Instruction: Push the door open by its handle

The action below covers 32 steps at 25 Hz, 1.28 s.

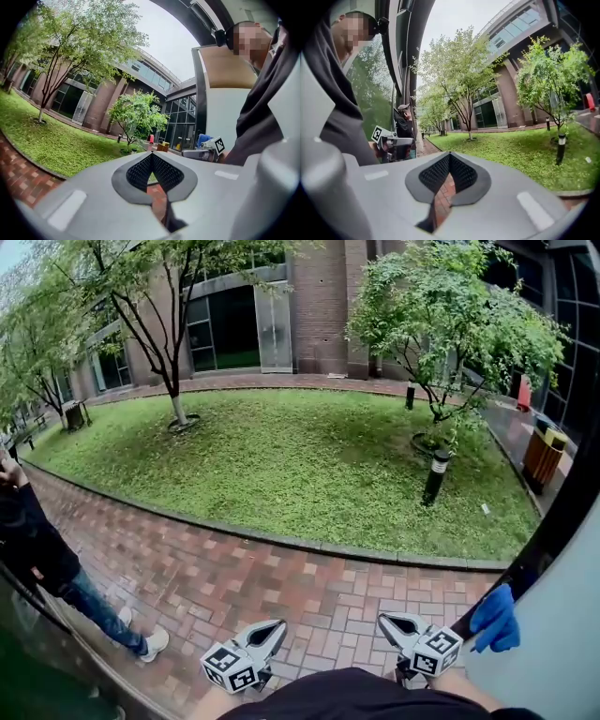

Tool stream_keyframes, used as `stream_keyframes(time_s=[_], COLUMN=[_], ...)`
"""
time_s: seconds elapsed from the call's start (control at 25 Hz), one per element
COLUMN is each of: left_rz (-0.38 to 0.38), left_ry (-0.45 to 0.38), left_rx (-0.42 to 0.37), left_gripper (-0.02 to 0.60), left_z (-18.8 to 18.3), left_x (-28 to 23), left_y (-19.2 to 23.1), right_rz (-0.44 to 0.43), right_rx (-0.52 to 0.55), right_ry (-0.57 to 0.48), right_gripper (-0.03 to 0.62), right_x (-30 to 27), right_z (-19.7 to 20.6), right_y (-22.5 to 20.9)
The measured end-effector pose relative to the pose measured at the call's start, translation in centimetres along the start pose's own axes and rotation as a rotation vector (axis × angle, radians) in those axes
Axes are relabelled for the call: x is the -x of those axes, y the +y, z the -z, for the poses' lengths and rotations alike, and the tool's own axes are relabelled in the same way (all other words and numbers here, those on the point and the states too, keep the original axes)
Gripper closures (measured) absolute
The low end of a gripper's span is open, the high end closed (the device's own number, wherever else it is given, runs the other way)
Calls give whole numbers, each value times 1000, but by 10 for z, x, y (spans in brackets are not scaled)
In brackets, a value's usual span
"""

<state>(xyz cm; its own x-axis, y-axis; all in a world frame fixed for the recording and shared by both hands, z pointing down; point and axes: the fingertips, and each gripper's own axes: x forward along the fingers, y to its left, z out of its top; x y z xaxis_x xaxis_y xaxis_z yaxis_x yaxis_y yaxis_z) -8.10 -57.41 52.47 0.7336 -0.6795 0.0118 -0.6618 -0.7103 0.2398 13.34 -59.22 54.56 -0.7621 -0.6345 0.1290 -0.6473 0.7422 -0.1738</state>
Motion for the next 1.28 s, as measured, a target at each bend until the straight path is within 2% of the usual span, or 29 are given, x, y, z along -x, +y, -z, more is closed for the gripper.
stream_keyframes(time_s=[0.24, 0.64, 0.84, 0.92, 1.04, 1.16, 1.28], left_rz=[-2, 34, 66, 66, 60, 6, -83], left_ry=[12, 22, 38, 49, 63, 38, 9], left_rx=[0, 4, 21, 13, -25, -67, -57], left_gripper=[581, 581, 581, 581, 581, 581, 581], left_z=[-5, -9, 10, 14, 0, -16, -18], left_x=[-3, -3, 7, 11, 4, 4, 25], left_y=[4, 16, 17, 19, 9, -19, -62], right_rz=[6, 15, 45, 43, 25, -46, -135], right_rx=[29, -11, -16, -4, 24, 62, 78], right_ry=[23, 15, 42, 47, 52, 50, 60], right_gripper=[594, 594, 594, 594, 594, 594, 594], right_x=[-7, -18, -12, -11, -7, 3, 15], right_z=[2, 2, 18, 25, 20, 13, 20], right_y=[1, 5, 16, 25, 34, 43, 54])
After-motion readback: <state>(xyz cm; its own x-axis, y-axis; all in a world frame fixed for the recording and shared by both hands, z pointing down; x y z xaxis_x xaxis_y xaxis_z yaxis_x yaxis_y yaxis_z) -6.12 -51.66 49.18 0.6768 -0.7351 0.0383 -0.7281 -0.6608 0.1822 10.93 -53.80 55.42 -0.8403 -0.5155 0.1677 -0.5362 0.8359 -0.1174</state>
